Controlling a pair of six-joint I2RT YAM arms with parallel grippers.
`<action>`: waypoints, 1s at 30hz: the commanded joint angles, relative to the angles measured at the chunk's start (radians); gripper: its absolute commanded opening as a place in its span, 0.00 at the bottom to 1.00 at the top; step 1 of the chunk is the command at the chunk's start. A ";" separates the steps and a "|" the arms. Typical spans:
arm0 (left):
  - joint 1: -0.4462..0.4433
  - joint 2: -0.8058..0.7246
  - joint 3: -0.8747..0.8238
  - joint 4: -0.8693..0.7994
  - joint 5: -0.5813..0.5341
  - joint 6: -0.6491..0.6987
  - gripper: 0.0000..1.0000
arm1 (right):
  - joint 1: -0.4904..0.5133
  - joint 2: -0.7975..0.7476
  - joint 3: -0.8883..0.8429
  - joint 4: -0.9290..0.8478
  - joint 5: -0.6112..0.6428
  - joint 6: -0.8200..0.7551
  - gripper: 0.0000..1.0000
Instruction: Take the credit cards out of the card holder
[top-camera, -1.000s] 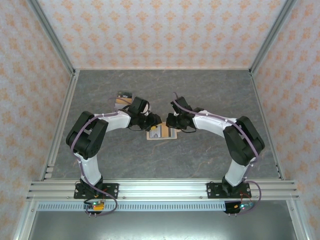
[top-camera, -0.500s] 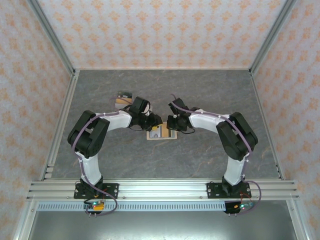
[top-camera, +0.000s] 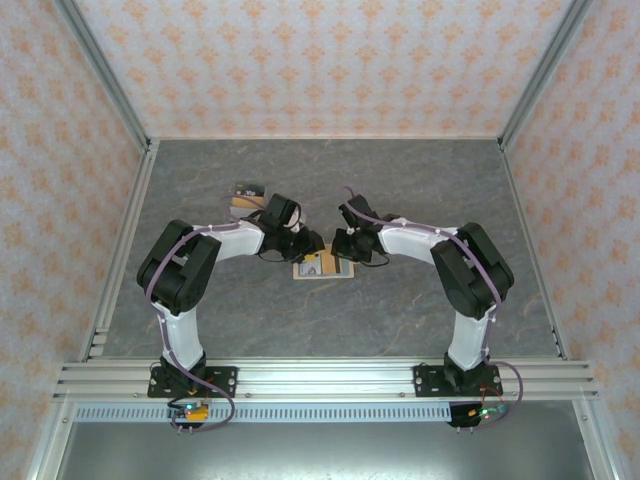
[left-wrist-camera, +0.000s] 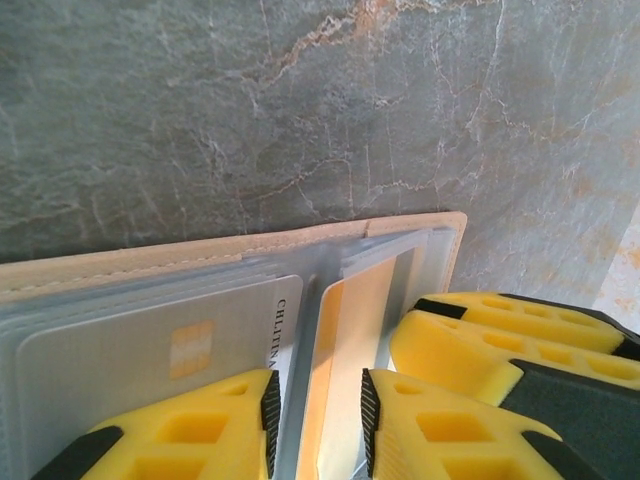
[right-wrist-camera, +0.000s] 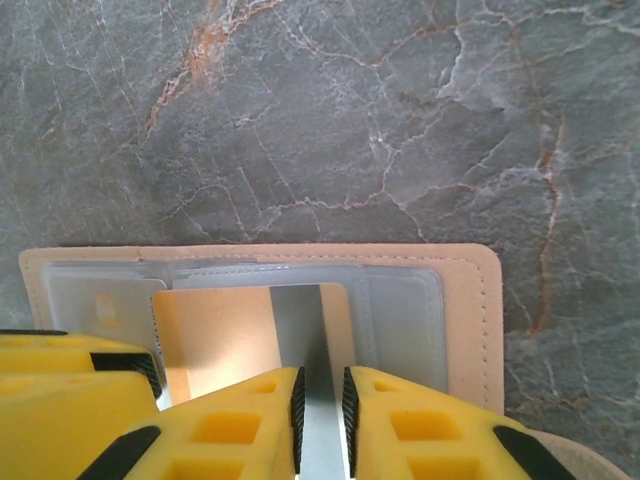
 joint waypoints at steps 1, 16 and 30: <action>-0.014 0.016 -0.001 -0.010 0.033 0.035 0.29 | -0.011 0.015 -0.051 0.049 -0.038 0.051 0.21; -0.013 0.014 -0.081 0.216 0.117 -0.060 0.22 | -0.018 0.013 -0.098 0.062 -0.023 0.070 0.19; -0.014 -0.060 -0.173 0.305 0.127 -0.087 0.17 | -0.018 0.000 -0.117 0.082 -0.029 0.107 0.18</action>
